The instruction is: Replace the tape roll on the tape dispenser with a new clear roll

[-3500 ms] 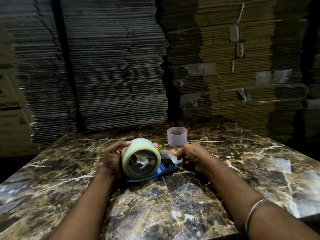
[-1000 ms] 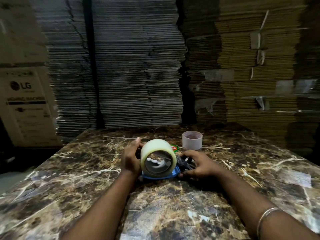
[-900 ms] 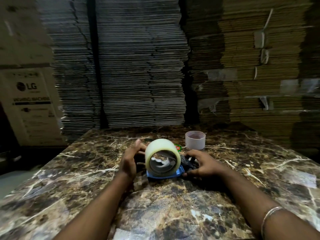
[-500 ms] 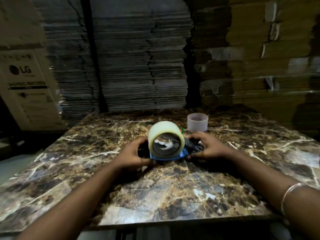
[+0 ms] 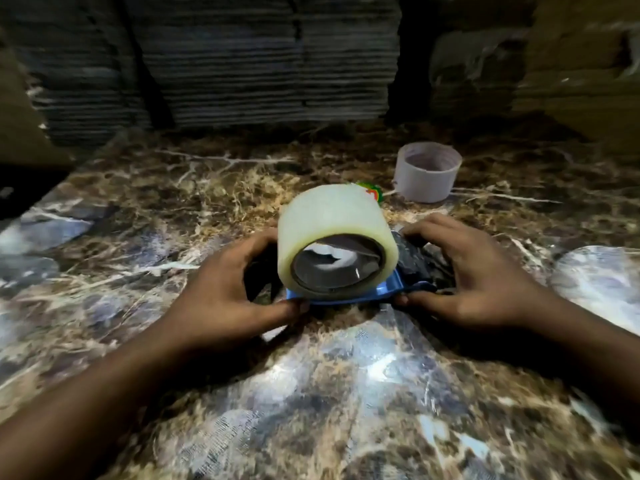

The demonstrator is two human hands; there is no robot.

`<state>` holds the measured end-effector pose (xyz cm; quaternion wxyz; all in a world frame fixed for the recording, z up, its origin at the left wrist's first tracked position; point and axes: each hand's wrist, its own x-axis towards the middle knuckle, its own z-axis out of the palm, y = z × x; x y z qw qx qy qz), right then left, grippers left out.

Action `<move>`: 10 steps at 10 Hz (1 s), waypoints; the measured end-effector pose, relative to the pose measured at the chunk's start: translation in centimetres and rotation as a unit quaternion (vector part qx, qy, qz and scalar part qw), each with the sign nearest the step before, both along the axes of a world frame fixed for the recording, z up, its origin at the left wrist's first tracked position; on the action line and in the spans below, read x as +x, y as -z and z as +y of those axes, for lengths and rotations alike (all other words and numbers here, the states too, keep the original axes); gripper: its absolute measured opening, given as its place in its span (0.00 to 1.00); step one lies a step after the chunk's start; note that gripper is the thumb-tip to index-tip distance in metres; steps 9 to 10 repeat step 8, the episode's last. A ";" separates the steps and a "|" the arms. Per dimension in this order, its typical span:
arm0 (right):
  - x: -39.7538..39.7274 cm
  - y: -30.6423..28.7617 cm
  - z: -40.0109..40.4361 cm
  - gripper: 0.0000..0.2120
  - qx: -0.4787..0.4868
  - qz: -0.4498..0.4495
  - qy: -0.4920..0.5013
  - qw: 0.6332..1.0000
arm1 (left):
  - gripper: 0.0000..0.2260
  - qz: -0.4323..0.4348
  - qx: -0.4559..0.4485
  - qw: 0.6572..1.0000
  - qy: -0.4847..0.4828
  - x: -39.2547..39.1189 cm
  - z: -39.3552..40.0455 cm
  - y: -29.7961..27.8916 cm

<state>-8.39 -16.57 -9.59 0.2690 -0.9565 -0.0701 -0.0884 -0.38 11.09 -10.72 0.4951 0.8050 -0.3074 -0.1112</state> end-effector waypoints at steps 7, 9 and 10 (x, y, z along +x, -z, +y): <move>2.3 -11.3 1.3 0.45 -0.010 0.322 0.015 0.947 | 0.37 0.241 0.071 0.968 0.000 0.1 -0.7 -10.4; 3.4 -14.5 2.2 0.29 0.006 0.351 0.066 0.934 | 0.31 0.317 0.061 0.946 -0.039 0.8 -0.6 -12.6; 3.4 -14.5 2.2 0.29 0.006 0.351 0.066 0.934 | 0.31 0.317 0.061 0.946 -0.039 0.8 -0.6 -12.6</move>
